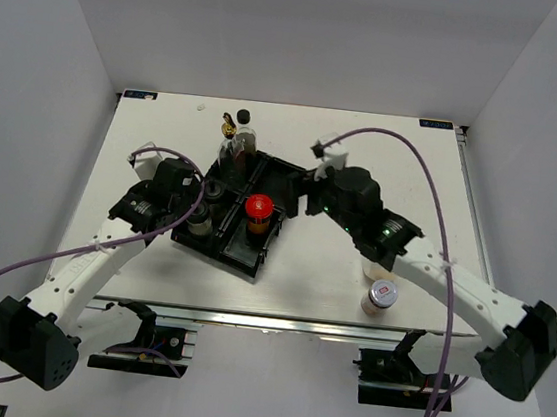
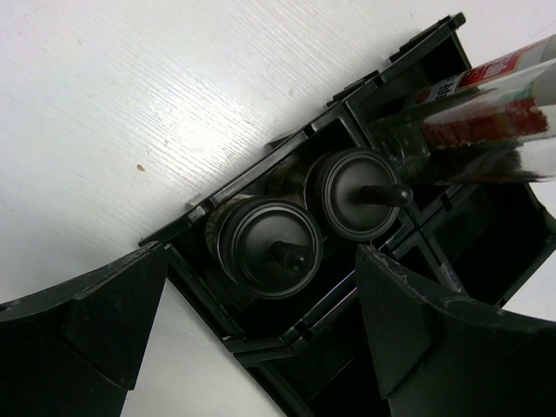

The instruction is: Organize the condiment bottles

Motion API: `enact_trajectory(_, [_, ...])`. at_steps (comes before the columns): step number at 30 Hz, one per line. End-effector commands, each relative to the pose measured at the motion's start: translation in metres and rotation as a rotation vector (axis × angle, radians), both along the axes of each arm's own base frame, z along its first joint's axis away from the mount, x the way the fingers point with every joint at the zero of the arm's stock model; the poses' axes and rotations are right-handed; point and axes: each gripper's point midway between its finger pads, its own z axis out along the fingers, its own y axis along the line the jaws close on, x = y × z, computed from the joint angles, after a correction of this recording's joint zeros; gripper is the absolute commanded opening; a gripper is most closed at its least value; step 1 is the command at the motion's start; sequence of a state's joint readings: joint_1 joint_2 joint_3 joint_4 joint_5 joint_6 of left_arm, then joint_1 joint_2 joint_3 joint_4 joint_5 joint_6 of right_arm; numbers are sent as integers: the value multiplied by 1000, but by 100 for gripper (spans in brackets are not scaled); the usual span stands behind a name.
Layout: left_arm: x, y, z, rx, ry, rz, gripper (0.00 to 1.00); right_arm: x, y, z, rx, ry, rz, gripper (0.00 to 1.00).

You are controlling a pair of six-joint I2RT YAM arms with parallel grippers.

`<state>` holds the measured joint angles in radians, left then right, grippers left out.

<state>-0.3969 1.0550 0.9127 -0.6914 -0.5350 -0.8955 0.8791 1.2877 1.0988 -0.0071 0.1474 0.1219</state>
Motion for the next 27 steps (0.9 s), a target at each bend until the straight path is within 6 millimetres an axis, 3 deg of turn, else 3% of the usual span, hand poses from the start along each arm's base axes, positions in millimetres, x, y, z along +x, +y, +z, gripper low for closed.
enact_trajectory(1, [0, -7, 0, -28, -19, -32, 98, 14, -98, -27, -20, 129, -460, 89])
enact_trajectory(6, [0, -4, 2, -15, -16, -24, 98, 4, -208, -85, -80, 367, -785, 89])
enact_trajectory(9, [-2, 0, 4, -9, -33, -10, 98, -9, -244, -105, -105, 432, -882, 89])
enact_trajectory(12, [-2, 3, 6, -4, -42, 4, 98, -16, -253, -117, -112, 474, -883, 89])
enact_trajectory(19, [-4, 8, 5, 13, -39, 24, 98, -26, -241, -151, -161, 594, -786, 89])
enact_trajectory(27, [-5, 10, 4, 20, -35, 36, 98, -35, -246, -166, -199, 651, -820, 89])
